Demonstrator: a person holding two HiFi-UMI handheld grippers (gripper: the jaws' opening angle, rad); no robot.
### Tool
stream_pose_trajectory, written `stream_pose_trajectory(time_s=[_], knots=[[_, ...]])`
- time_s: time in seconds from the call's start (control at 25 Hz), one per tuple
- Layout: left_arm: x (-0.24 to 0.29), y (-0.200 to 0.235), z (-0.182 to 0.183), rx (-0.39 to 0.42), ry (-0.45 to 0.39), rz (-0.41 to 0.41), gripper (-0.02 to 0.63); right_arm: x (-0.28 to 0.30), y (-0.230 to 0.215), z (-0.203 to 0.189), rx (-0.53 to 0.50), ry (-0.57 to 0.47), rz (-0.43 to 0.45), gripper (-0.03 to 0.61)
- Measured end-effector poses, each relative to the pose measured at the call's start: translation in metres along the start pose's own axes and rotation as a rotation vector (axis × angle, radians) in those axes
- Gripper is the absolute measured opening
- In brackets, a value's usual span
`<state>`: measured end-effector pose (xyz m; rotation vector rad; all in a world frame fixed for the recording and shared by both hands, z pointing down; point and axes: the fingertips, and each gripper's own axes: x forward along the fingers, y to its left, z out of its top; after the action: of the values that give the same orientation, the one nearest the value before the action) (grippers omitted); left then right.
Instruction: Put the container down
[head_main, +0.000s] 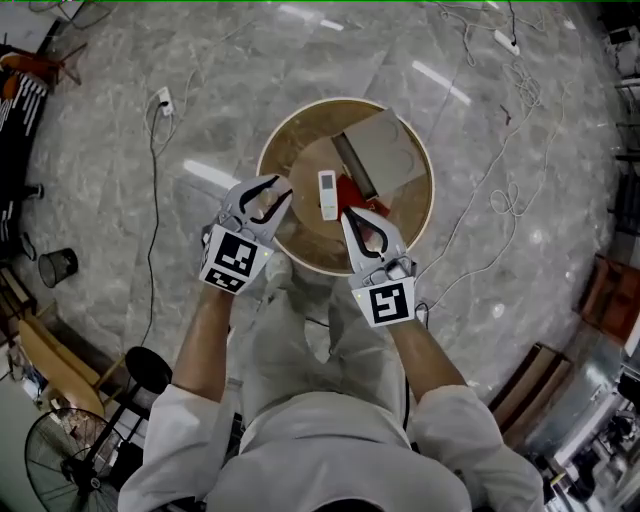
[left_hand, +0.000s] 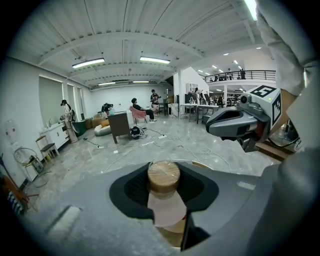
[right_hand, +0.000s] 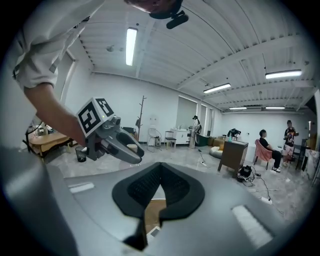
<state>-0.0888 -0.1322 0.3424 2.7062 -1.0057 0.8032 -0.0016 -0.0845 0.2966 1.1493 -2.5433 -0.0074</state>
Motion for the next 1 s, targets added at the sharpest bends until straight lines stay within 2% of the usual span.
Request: stream_pose_trajectory(time_s=[0.6, 1.0], knots=[[0.134, 0.031, -0.085, -0.011, 0.031, -0.023, 0.123, 0.073, -0.037, -0.116, 0.036, 0.054, -0.004, 0.005], [0.199, 0.048, -0.141, -0.019, 0.043, -0.039, 0.123, 0.116, -0.058, -0.178, 0.075, 0.068, -0.03, 0.005]])
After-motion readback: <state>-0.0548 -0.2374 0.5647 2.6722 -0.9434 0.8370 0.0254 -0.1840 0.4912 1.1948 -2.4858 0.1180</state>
